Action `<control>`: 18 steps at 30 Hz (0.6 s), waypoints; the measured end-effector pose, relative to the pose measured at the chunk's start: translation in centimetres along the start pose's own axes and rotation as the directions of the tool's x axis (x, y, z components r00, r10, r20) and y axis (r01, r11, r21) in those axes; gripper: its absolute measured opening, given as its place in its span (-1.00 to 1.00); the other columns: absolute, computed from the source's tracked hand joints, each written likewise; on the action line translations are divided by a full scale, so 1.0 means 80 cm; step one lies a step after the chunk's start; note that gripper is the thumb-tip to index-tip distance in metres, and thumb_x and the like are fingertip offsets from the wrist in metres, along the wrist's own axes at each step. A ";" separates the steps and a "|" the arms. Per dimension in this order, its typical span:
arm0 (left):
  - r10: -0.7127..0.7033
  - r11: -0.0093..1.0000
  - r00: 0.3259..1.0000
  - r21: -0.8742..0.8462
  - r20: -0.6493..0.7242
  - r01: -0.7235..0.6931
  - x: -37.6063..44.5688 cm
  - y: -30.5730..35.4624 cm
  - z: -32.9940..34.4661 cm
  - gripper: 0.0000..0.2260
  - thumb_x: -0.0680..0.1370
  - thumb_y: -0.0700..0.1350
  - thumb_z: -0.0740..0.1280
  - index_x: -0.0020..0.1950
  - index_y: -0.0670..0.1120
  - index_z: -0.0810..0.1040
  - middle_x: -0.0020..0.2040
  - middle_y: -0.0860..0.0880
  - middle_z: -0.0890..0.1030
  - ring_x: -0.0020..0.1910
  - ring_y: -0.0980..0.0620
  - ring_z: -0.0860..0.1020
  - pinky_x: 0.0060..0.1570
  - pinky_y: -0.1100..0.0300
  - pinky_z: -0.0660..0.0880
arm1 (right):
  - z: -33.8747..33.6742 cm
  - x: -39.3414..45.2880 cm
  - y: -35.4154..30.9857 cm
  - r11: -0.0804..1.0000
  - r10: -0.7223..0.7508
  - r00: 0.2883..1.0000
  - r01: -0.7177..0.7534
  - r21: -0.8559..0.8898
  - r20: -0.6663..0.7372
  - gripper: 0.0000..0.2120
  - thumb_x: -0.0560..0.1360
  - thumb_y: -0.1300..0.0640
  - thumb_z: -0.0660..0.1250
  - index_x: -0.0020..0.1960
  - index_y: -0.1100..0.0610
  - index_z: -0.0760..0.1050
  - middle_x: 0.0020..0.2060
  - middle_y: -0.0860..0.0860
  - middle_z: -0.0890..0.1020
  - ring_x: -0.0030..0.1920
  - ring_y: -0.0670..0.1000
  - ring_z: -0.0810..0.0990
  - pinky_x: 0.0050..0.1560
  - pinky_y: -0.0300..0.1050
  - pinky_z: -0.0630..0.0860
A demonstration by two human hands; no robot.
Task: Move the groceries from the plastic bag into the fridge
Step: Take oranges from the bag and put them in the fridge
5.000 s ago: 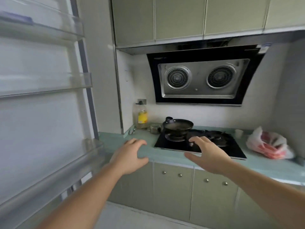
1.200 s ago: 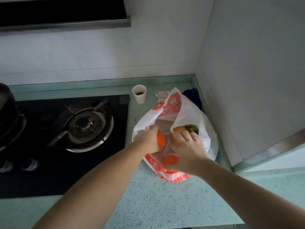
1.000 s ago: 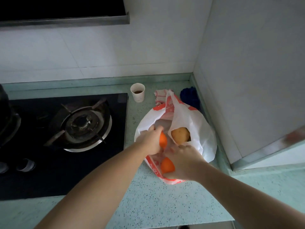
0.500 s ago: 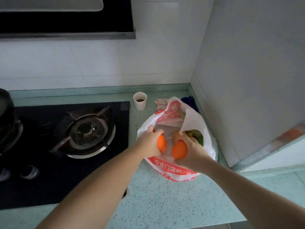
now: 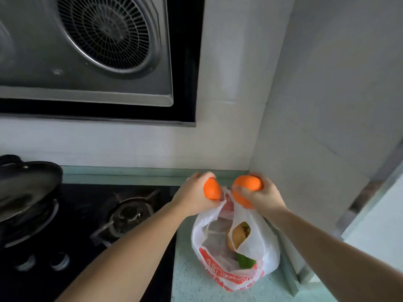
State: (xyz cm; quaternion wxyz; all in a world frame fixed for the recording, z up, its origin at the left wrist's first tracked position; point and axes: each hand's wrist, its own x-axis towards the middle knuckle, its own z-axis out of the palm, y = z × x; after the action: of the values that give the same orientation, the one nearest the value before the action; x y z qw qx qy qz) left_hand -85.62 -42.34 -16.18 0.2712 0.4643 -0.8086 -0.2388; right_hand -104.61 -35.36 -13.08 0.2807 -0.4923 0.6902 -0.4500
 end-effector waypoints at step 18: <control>-0.773 0.548 0.534 -0.785 -0.343 0.289 -0.303 0.194 -0.132 -0.86 0.51 0.19 0.35 -0.02 0.18 0.53 0.26 -0.08 0.38 0.15 -0.22 0.48 -0.22 -0.09 0.64 | 0.007 -0.196 -0.083 0.697 -0.051 0.793 -0.407 0.591 0.607 -0.41 0.32 -0.06 0.55 0.25 0.07 0.41 0.16 0.07 0.49 0.04 0.12 0.61 -0.17 0.07 0.65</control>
State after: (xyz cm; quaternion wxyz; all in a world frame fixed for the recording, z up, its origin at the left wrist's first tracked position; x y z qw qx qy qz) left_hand -78.03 -15.38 -3.73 0.5844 0.6318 -0.3213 -0.3951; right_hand -95.67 -21.66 -8.28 0.6853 -0.3889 0.3959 -0.4716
